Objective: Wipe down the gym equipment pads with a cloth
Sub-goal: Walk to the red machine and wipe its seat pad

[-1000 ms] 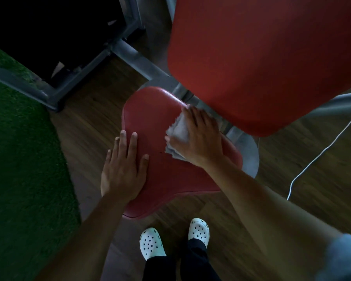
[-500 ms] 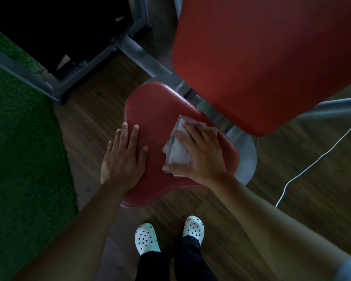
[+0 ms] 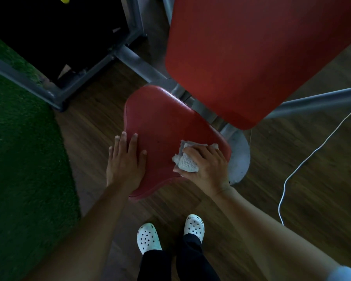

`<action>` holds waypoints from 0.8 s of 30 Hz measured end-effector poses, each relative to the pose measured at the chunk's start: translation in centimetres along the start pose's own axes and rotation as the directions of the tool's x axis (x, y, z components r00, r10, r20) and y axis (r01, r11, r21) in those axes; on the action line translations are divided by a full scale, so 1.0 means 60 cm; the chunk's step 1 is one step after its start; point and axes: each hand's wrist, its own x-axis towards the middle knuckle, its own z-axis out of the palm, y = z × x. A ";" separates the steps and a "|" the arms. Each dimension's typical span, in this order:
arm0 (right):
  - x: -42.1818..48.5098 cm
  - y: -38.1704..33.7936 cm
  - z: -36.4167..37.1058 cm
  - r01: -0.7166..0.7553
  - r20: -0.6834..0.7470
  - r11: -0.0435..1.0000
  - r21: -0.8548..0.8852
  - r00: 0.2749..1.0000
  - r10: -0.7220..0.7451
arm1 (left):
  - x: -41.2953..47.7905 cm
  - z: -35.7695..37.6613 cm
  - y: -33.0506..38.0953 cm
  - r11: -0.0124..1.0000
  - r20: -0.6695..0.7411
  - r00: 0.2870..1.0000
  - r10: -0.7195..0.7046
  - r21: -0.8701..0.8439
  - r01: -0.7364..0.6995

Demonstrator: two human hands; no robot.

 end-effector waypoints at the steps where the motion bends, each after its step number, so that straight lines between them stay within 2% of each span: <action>1: 0.002 -0.001 -0.008 -0.024 0.009 1.000 0.000 1.000 0.024 | -0.007 -0.005 0.003 1.000 -0.001 1.000 0.003 0.007 -0.003; 6: -0.013 -0.019 -0.069 -0.164 0.109 0.986 -0.012 0.980 0.164 | -0.038 -0.048 0.035 0.998 -0.010 0.999 0.052 -0.037 -0.052; 13: -0.041 -0.084 -0.195 -0.254 0.093 0.966 -0.043 0.962 0.257 | -0.110 -0.132 0.084 0.989 -0.015 0.991 0.129 -0.075 -0.130; 19: -0.058 -0.152 -0.303 -0.347 -0.029 0.934 -0.090 0.938 0.346 | -0.180 -0.201 0.113 0.963 0.010 0.968 0.251 -0.104 -0.249; 24: -0.099 -0.212 -0.370 -0.461 -0.119 0.880 -0.117 0.886 0.448 | -0.245 -0.253 0.122 0.916 0.032 0.918 0.394 -0.098 -0.390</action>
